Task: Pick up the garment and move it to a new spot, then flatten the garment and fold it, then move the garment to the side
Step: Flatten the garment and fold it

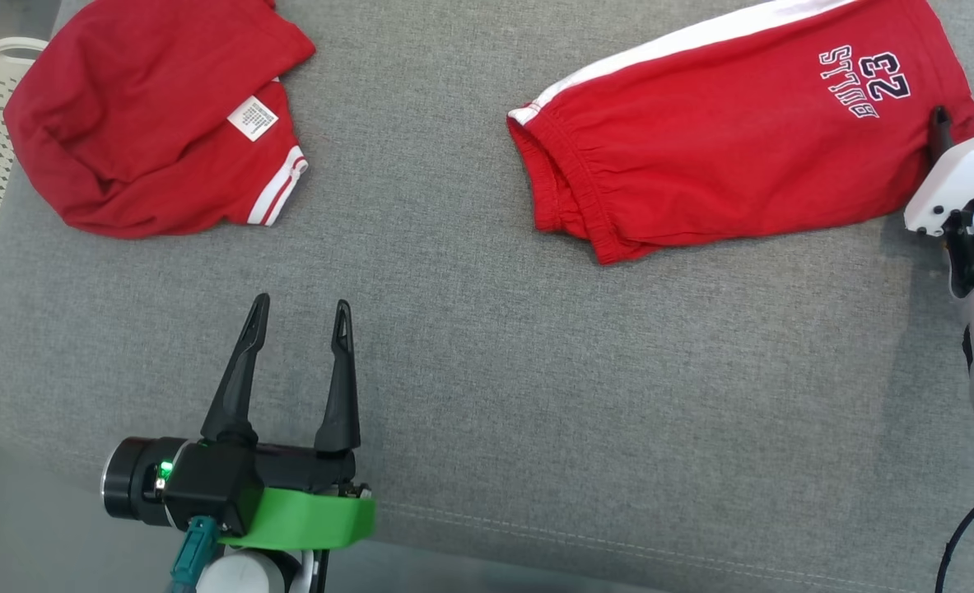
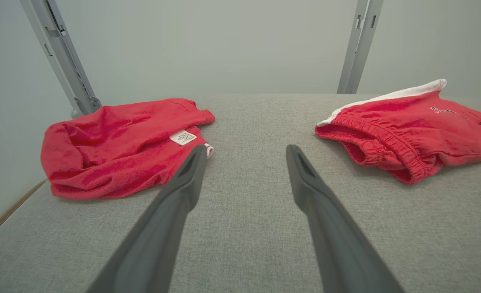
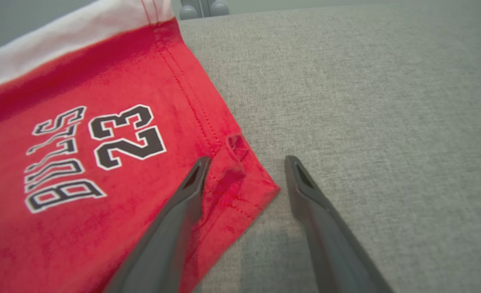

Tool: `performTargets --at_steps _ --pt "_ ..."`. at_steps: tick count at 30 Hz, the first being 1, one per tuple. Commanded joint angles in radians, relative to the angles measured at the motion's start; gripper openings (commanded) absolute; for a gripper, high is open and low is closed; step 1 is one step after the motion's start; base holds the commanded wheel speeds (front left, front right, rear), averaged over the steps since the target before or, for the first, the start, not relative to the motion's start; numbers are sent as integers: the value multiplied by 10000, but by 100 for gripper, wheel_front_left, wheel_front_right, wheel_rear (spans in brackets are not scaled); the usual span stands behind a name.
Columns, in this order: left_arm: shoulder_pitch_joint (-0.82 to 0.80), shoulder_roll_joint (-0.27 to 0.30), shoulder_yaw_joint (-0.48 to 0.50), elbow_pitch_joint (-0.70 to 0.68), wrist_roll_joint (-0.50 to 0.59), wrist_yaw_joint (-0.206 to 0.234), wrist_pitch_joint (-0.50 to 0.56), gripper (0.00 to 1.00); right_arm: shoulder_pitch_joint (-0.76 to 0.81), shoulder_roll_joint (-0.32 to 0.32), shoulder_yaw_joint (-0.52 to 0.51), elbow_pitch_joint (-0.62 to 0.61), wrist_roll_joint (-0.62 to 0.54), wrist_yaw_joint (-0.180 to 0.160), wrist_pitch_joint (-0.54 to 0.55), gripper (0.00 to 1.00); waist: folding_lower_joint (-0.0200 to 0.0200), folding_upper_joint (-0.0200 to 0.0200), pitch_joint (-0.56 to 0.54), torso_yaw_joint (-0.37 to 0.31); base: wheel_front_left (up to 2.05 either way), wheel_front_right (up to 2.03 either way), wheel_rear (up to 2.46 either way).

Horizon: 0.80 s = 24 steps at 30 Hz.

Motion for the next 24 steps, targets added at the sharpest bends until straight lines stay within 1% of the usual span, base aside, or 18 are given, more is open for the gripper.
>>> performTargets --at_steps 1,6,16,19,24 --pt "-221 -18 53 32 59 -3 -4 100 173 175 -47 237 -166 -9 137 1 0 0 47 7 0 0 0" --pt "-142 -27 153 238 68 -35 -2 100 495 366 -244 405 -305 -14 -20 0 0 0 -250 -138 0 0 0" --pt "275 -31 198 724 346 -145 -4 100 1663 790 -583 407 58 -15 -706 0 0 0 -1462 -553 0 0 0" --pt "421 36 217 847 469 -168 -2 100 2003 958 -528 351 95 -15 -833 0 0 0 -1731 -700 0 0 0" --pt "627 103 335 1090 561 -83 -4 100 2540 1119 -468 188 141 -16 -953 0 0 0 -2061 -911 0 0 0"
